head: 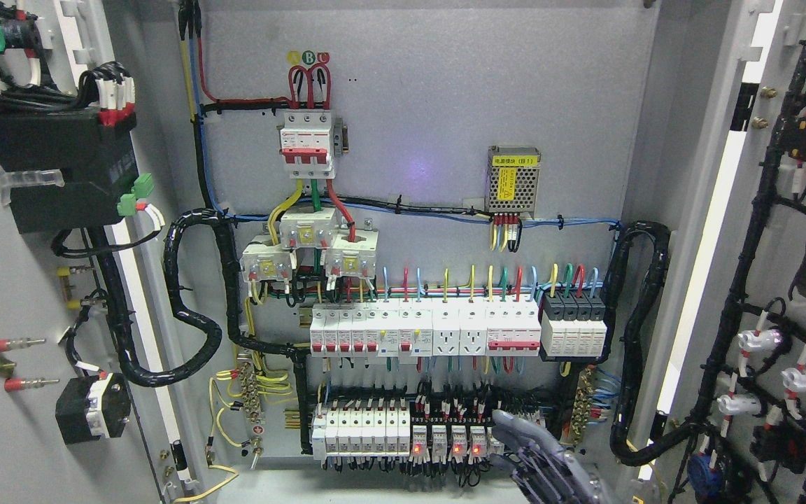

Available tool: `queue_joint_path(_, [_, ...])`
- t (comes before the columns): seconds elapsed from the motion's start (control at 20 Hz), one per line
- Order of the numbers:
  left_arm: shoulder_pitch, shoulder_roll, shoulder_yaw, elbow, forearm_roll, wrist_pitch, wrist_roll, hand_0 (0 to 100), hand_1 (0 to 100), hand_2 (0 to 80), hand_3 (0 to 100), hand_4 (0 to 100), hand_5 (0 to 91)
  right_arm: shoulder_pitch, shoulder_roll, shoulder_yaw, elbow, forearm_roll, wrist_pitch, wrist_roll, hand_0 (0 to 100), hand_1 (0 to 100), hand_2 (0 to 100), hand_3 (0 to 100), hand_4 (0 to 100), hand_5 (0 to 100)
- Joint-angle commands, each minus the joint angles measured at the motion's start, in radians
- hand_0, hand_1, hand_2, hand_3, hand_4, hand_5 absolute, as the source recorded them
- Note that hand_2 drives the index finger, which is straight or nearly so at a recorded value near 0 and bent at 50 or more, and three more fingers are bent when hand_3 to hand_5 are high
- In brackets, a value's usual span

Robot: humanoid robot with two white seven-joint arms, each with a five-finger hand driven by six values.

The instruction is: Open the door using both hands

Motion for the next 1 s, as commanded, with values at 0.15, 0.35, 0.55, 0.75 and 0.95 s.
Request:
queue_joint_path(0.15, [0.098, 0.069, -0.106, -0.575, -0.078, -0.002, -0.002, 0, 0, 0.0, 0, 0, 0.0, 0.078, -0.034, -0.248, -0.034, -0.009, -0.061, 0.006, 0, 0, 0, 0, 0, 0])
queue_joint_path(0.35, [0.168, 0.122, -0.097, -0.807, -0.101, -0.002, 0.004, 0, 0, 0.0, 0, 0, 0.0, 0.098, -0.037, -0.33, -0.034, -0.01, -0.061, 0.006, 0, 0, 0, 0, 0, 0])
queue_joint_path(0.55, [0.233, 0.18, -0.095, -0.989, -0.098, -0.007, 0.003, 0, 0, 0.0, 0, 0, 0.0, 0.127, -0.034, -0.376, -0.034, -0.012, -0.064, 0.006, 0, 0, 0, 0, 0, 0])
queue_joint_path(0.75, [0.287, 0.209, -0.089, -1.121, -0.096, -0.053, 0.004, 0, 0, 0.0, 0, 0, 0.0, 0.152, -0.034, -0.397, -0.034, -0.071, -0.094, 0.005, 0, 0, 0, 0, 0, 0])
queue_joint_path(0.95, [0.29, 0.212, -0.073, -1.164, -0.096, -0.229, 0.006, 0, 0, 0.0, 0, 0, 0.0, 0.167, -0.038, -0.391, -0.038, -0.079, -0.101, 0.006, 0, 0, 0, 0, 0, 0])
